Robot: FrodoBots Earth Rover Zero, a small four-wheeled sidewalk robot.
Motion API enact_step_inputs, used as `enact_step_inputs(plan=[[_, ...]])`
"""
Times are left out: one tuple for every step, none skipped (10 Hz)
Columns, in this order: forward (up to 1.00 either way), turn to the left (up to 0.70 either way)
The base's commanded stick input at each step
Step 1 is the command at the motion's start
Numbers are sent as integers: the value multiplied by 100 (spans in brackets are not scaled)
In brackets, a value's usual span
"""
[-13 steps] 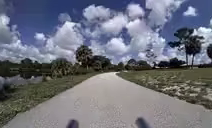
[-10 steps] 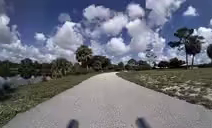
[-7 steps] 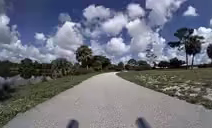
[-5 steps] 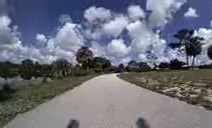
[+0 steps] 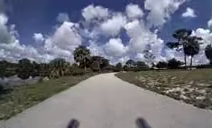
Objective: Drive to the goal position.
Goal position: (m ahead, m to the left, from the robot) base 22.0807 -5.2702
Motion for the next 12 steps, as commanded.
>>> enact_step_inputs(plan=[[70, 0], [70, 0], [70, 0], [70, 9], [70, 20], [70, 30], [70, 35], [70, 35], [70, 35], [70, 35], [70, 35], [70, 14]])
